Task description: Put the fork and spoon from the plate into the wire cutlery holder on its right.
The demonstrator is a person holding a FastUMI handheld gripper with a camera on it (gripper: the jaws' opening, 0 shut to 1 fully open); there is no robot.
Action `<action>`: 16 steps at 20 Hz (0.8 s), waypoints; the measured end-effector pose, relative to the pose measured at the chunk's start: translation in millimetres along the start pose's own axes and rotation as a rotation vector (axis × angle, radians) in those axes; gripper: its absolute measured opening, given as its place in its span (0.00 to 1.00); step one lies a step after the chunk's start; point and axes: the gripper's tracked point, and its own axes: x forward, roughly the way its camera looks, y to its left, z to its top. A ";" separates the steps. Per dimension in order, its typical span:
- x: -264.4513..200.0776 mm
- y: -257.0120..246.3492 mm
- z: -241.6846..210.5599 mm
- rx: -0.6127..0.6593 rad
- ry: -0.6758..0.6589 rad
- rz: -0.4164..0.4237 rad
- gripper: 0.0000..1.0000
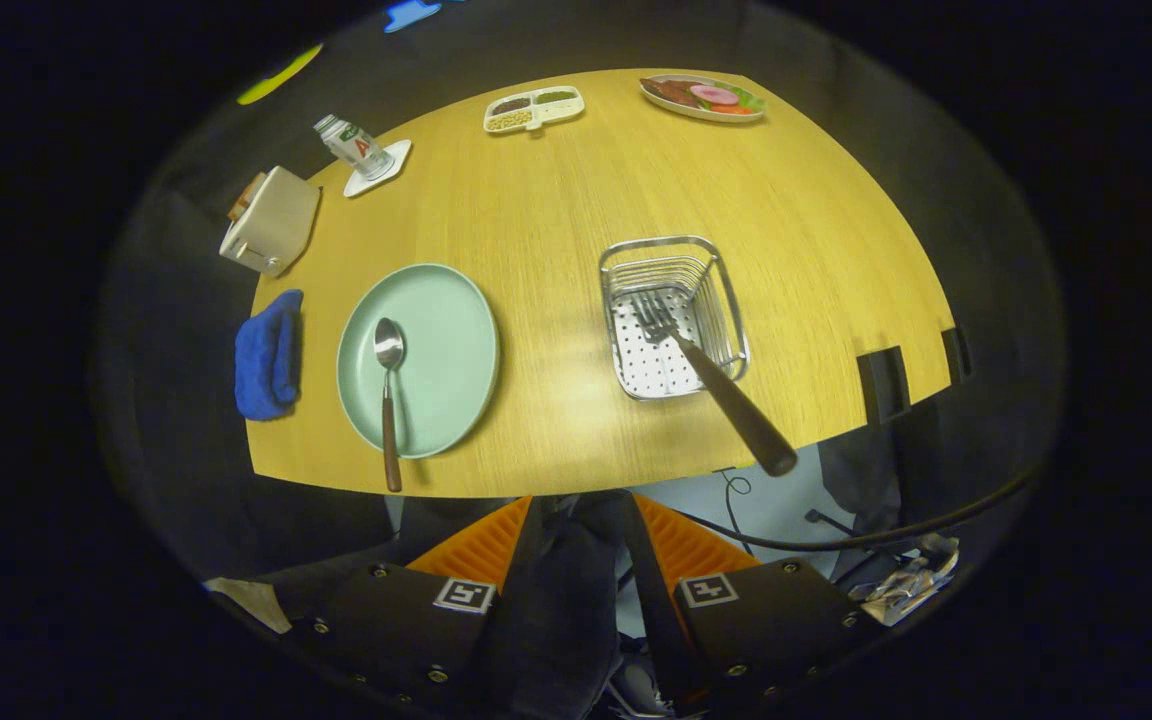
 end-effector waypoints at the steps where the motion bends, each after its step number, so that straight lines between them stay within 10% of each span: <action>1: 2.9 11.0 5.3 -0.010 -0.001 0.013 0.52; 16: 71.0 132.1 21.5 -0.198 0.104 0.103 0.53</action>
